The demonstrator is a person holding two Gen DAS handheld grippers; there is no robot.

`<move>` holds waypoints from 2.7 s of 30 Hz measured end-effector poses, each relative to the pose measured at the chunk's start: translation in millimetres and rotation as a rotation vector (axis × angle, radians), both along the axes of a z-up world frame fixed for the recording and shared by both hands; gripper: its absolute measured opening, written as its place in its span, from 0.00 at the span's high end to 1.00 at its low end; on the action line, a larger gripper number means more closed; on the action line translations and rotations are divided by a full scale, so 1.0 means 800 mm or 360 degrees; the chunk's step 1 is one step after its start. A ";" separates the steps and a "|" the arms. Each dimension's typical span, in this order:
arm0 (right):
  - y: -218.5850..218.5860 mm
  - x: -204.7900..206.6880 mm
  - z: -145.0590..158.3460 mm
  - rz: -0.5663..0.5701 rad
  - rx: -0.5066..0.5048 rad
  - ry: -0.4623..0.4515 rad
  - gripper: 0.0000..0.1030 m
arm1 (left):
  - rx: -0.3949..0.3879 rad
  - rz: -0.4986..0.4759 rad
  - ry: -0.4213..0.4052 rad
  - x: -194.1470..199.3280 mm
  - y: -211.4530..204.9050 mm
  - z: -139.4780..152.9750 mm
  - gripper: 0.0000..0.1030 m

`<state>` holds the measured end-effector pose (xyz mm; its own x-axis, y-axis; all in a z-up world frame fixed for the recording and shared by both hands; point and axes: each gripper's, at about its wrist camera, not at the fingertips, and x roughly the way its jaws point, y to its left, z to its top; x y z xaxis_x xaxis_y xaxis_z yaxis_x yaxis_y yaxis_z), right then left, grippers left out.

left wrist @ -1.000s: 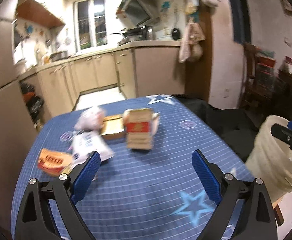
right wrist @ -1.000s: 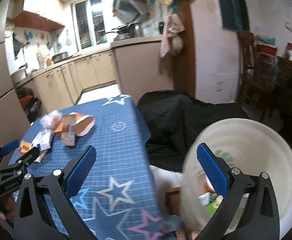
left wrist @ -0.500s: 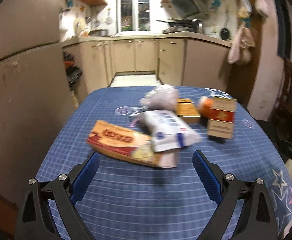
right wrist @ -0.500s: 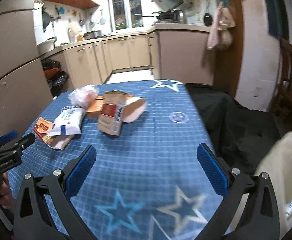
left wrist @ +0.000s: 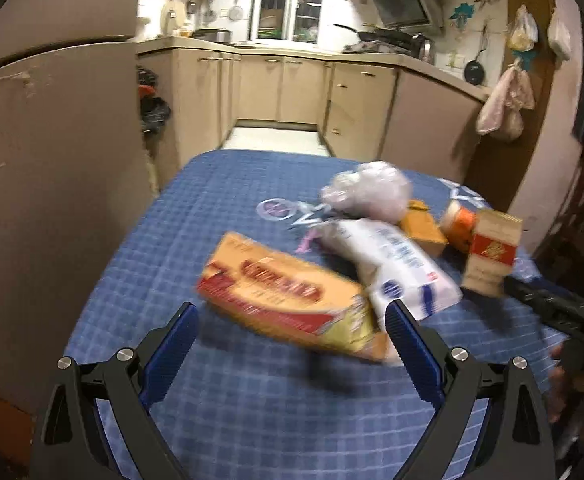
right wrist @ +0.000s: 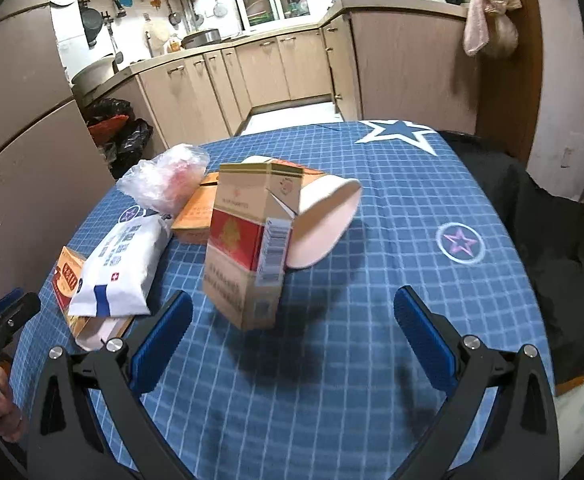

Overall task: Collect trash
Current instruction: 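Grasp the white alcohol wipes pack with the left gripper while the right grasps the cigarette pack, then carry the wipes pack and cigarette pack over the white bucket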

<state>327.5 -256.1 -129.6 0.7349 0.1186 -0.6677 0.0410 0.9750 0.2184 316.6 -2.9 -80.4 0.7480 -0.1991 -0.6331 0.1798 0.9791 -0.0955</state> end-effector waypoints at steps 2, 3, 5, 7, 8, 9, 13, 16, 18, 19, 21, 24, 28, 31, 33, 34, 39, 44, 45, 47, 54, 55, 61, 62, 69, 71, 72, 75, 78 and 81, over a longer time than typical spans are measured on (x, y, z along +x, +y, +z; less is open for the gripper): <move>-0.001 0.007 0.001 0.0026 0.0051 -0.0013 0.05 | 0.0005 -0.0059 -0.0029 0.007 -0.017 0.009 0.05; -0.001 0.008 0.003 0.0037 0.0053 -0.0022 0.07 | 0.0015 -0.0077 -0.0042 0.010 -0.024 0.012 0.05; 0.004 0.013 0.002 0.0076 0.0036 -0.0016 0.16 | 0.0052 -0.0124 -0.0067 0.017 -0.044 0.017 0.05; 0.006 0.018 -0.001 0.0111 0.0055 0.0022 0.39 | 0.0070 -0.0138 -0.0072 0.024 -0.057 0.018 0.05; 0.006 0.019 -0.002 0.0125 0.0071 0.0033 0.45 | 0.0068 -0.0143 -0.0069 0.027 -0.062 0.019 0.05; 0.006 0.020 -0.004 0.0140 0.0088 0.0041 0.53 | 0.0066 -0.0146 -0.0067 0.029 -0.065 0.019 0.05; 0.004 0.016 -0.002 0.0199 0.0168 0.0009 0.70 | 0.0068 -0.0142 -0.0043 0.038 -0.074 0.016 0.05; 0.000 0.002 0.001 0.0215 0.0222 -0.0024 0.76 | 0.0065 -0.0151 0.0011 0.043 -0.079 0.011 0.05; -0.004 -0.008 0.001 0.0211 0.0264 -0.0041 0.77 | 0.0067 -0.0179 0.0028 0.044 -0.091 0.009 0.05; -0.008 -0.016 0.002 0.0195 0.0276 -0.0049 0.78 | 0.0074 -0.0181 0.0030 0.045 -0.095 0.008 0.05; -0.017 -0.032 0.005 0.0164 0.0313 -0.0069 0.79 | 0.0089 -0.0171 0.0060 0.054 -0.107 0.004 0.05; -0.024 -0.050 0.011 0.0145 0.0345 -0.0095 0.80 | 0.0121 -0.0148 0.0116 0.069 -0.124 -0.003 0.05; -0.021 -0.066 0.018 0.0159 0.0321 -0.0113 0.80 | 0.0252 -0.0061 0.0211 0.095 -0.145 -0.027 0.05; -0.022 -0.074 0.017 0.0160 0.0333 -0.0109 0.80 | 0.0258 -0.0027 0.0283 0.107 -0.146 -0.040 0.05; -0.024 -0.078 0.014 0.0159 0.0355 -0.0097 0.80 | 0.0229 -0.0038 0.0317 0.111 -0.145 -0.047 0.07; -0.025 -0.080 0.012 0.0154 0.0370 -0.0087 0.80 | 0.0213 -0.0040 0.0319 0.112 -0.144 -0.050 0.18; -0.028 -0.088 0.010 0.0156 0.0407 -0.0077 0.80 | 0.0124 -0.0059 0.0311 0.103 -0.135 -0.042 0.37; -0.030 -0.101 0.019 0.0171 0.0422 -0.0102 0.80 | 0.0036 -0.0094 0.0235 0.069 -0.117 -0.021 0.39; -0.030 -0.105 0.021 0.0176 0.0428 -0.0103 0.80 | 0.0030 -0.0114 0.0211 0.056 -0.112 -0.015 0.39; -0.029 -0.109 0.022 0.0177 0.0433 -0.0104 0.80 | 0.0034 -0.0146 0.0193 0.039 -0.106 -0.008 0.39; -0.020 -0.128 0.021 0.0197 0.0419 -0.0087 0.80 | 0.0048 -0.0223 0.0154 -0.029 -0.092 -0.006 0.39; -0.019 -0.131 0.020 0.0194 0.0413 -0.0081 0.80 | 0.0050 -0.0224 0.0146 -0.041 -0.088 -0.007 0.39; -0.013 -0.146 0.013 0.0190 0.0395 -0.0045 0.80 | 0.0130 -0.0202 0.0102 -0.078 -0.078 -0.014 0.39; -0.009 -0.149 0.012 0.0188 0.0386 -0.0041 0.80 | 0.0143 -0.0202 0.0097 -0.082 -0.077 -0.017 0.39; 0.001 -0.168 0.026 0.0187 0.0357 -0.0073 0.80 | 0.0119 -0.0193 0.0093 -0.102 -0.068 -0.014 0.39; 0.004 -0.173 0.034 0.0192 0.0346 -0.0098 0.80 | 0.0124 -0.0194 0.0021 -0.108 -0.070 0.002 0.39; 0.006 -0.176 0.037 0.0194 0.0337 -0.0109 0.80 | 0.0129 -0.0188 -0.0016 -0.112 -0.070 0.009 0.39; 0.009 -0.185 0.050 0.0197 0.0310 -0.0149 0.80 | 0.0127 -0.0174 -0.0070 -0.117 -0.073 0.025 0.39; 0.010 -0.192 0.059 0.0192 0.0285 -0.0181 0.80 | 0.0135 -0.0168 -0.0108 -0.123 -0.077 0.037 0.39; 0.008 -0.200 0.065 0.0184 0.0248 -0.0209 0.80 | 0.0169 -0.0164 -0.0136 -0.129 -0.082 0.041 0.39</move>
<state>167.2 -249.9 -77.3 0.7897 0.3016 -0.5342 -0.1079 0.9256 0.3629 213.7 -68.3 -47.6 0.7789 -0.2129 -0.5898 0.2827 0.9588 0.0272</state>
